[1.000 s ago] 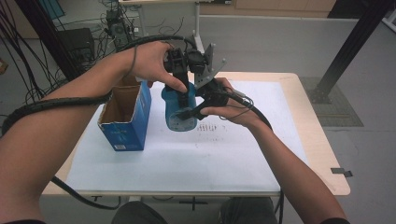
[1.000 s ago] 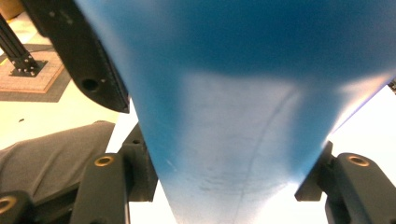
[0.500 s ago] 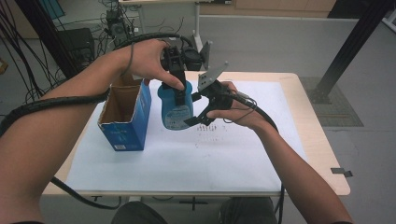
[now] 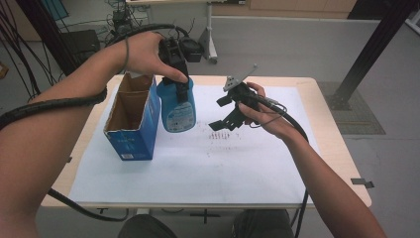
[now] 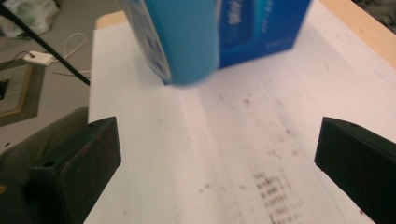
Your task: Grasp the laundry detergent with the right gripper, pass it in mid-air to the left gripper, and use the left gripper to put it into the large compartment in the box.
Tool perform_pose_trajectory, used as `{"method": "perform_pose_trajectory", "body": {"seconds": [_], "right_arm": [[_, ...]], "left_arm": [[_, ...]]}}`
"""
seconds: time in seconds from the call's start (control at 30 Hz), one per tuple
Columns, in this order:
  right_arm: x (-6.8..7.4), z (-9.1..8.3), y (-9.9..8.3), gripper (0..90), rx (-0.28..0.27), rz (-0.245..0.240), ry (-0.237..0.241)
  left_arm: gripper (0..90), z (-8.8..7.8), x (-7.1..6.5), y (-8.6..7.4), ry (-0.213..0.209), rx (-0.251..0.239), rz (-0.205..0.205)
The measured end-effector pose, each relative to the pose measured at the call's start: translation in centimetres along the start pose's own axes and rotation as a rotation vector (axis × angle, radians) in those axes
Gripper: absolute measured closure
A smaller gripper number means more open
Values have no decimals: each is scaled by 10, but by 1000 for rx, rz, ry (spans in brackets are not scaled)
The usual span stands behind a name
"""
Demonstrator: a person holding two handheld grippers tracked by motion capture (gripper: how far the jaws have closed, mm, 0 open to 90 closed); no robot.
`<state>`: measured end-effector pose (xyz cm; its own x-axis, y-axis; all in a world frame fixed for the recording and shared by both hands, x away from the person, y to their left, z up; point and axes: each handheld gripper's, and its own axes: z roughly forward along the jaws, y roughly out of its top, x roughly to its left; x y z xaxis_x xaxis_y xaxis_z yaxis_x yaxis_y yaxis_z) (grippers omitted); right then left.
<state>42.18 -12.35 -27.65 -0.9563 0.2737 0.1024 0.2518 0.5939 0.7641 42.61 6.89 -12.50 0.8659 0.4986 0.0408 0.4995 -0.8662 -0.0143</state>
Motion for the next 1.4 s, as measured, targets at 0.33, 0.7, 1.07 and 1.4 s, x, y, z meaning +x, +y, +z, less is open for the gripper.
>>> {"method": "perform_pose_trajectory", "body": {"seconds": [0.33, 0.7, 1.07, 1.4], "right_arm": [[-12, -36, -20, 4, 71, 95, -144], [-16, -60, -38, 4, 132, 173, -217], [-14, -75, -43, 5, 132, 208, -251], [-12, -76, -46, 5, 145, 215, -264]], "left_arm": [[357, -32, 23, -17, 27, -14, -203], [359, -90, 48, -40, 72, -77, -517], [359, -139, 69, -67, 76, -125, -799], [359, -155, 84, -87, 84, -139, -967]]}}
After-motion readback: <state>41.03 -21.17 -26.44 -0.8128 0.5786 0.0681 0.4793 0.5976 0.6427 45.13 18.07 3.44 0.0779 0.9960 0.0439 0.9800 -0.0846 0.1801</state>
